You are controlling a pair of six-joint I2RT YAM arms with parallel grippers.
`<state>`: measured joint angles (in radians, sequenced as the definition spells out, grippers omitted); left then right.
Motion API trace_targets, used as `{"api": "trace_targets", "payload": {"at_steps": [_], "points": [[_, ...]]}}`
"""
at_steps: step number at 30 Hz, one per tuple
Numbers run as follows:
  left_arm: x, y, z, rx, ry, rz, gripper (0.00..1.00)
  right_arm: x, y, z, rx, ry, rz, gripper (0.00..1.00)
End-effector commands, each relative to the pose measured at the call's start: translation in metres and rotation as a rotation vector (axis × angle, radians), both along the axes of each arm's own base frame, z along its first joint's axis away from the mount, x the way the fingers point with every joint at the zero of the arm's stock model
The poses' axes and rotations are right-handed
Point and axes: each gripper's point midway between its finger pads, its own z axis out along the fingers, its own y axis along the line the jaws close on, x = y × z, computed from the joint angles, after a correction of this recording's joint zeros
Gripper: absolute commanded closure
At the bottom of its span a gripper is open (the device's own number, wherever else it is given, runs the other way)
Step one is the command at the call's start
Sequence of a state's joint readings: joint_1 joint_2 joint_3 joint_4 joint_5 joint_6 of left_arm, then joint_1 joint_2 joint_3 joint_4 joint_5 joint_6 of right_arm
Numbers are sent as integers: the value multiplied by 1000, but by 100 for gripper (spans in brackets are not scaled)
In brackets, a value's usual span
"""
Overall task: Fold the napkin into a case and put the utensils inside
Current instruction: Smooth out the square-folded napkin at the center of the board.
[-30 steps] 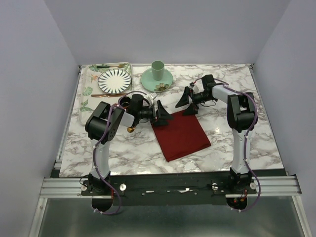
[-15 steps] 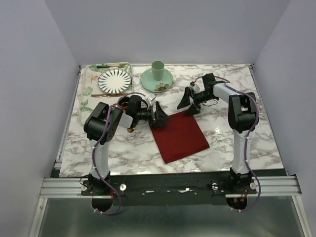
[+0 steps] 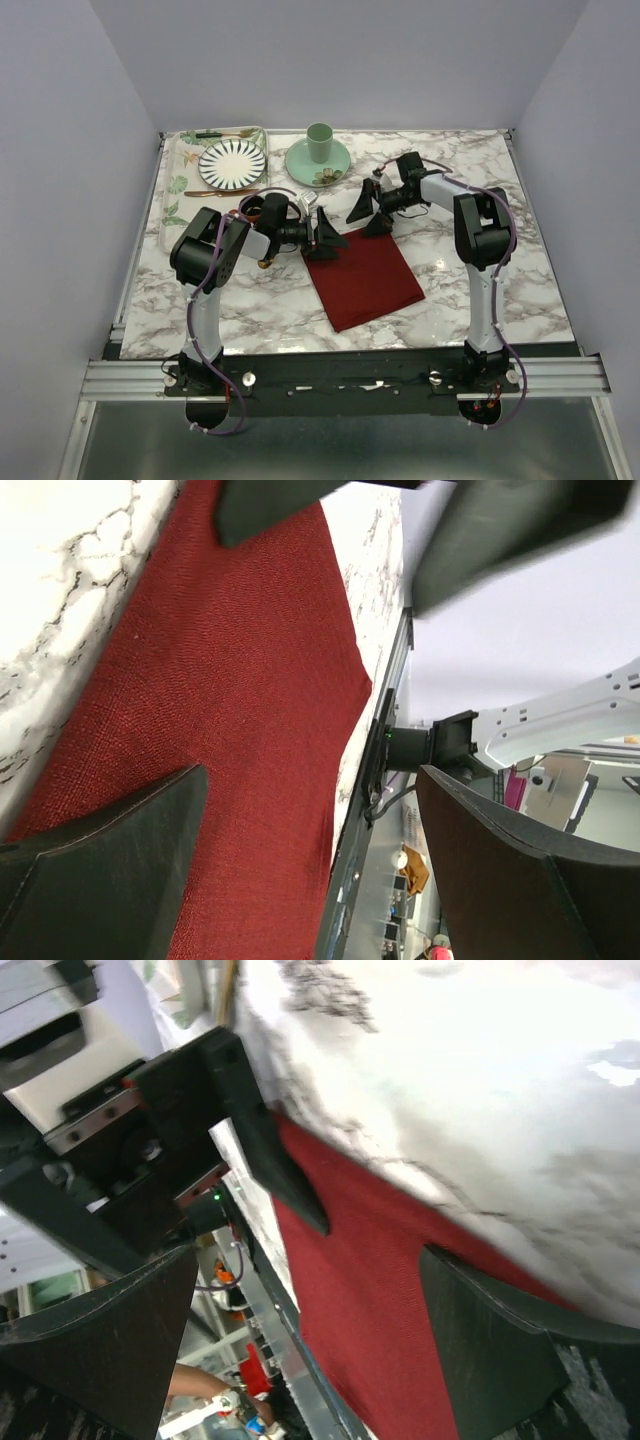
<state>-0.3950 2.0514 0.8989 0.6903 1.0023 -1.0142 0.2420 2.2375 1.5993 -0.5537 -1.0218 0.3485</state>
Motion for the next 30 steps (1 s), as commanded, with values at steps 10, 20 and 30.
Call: {"api": "trace_targets", "payload": {"at_steps": [10, 20, 30], "points": [[-22, 8, 30, 17, -97, -90, 1, -5, -29, -58, -216, 63, -15, 1], [-5, 24, -7, 58, -7, -31, 1, -5, -27, -46, -186, 28, 18, 1], [-9, 29, -26, 84, 56, -3, 1, -71, -25, 22, 1, 29, 90, 0]]}}
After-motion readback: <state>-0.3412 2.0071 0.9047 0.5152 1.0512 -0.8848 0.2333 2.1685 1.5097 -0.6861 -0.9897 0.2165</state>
